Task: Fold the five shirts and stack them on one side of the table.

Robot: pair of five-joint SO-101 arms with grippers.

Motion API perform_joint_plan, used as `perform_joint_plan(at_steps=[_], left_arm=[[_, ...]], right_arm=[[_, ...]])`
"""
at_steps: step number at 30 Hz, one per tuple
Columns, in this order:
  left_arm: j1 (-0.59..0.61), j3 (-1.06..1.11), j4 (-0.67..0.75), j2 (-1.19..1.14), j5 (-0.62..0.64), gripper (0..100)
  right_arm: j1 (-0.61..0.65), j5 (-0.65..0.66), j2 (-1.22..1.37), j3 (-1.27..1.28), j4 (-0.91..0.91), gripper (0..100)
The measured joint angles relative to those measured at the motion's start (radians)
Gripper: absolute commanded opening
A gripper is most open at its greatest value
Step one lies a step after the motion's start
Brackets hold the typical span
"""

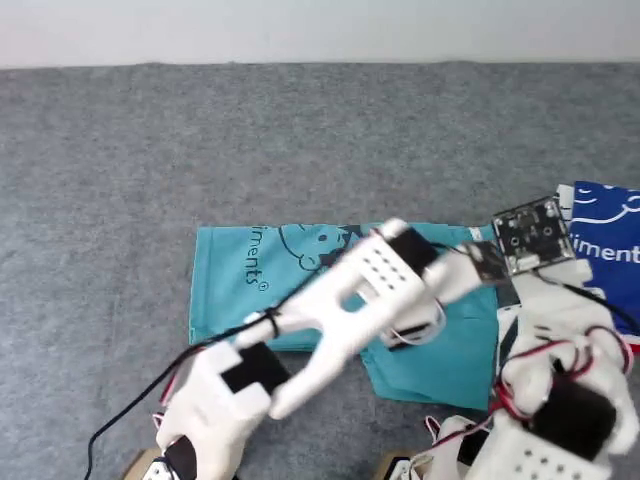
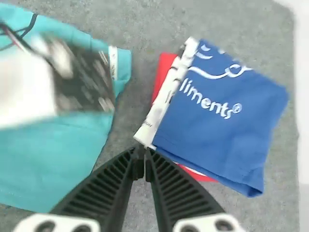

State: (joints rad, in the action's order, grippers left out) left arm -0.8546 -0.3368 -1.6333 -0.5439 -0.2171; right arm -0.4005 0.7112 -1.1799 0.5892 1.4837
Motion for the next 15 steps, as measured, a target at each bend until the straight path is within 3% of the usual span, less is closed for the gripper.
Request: perform_joint_plan(at_steps=[9,15], left_arm=[[-0.127,-0.218,-0.089,-0.146,0.0,21],[-0.161,-0.253,-0.091,-0.209,0.0,22]], right_arm=[[0.0,0.0,-0.011,-0.002,0.021,0.9],[-0.002,0.0,-0.014,0.002,0.021,0.9]])
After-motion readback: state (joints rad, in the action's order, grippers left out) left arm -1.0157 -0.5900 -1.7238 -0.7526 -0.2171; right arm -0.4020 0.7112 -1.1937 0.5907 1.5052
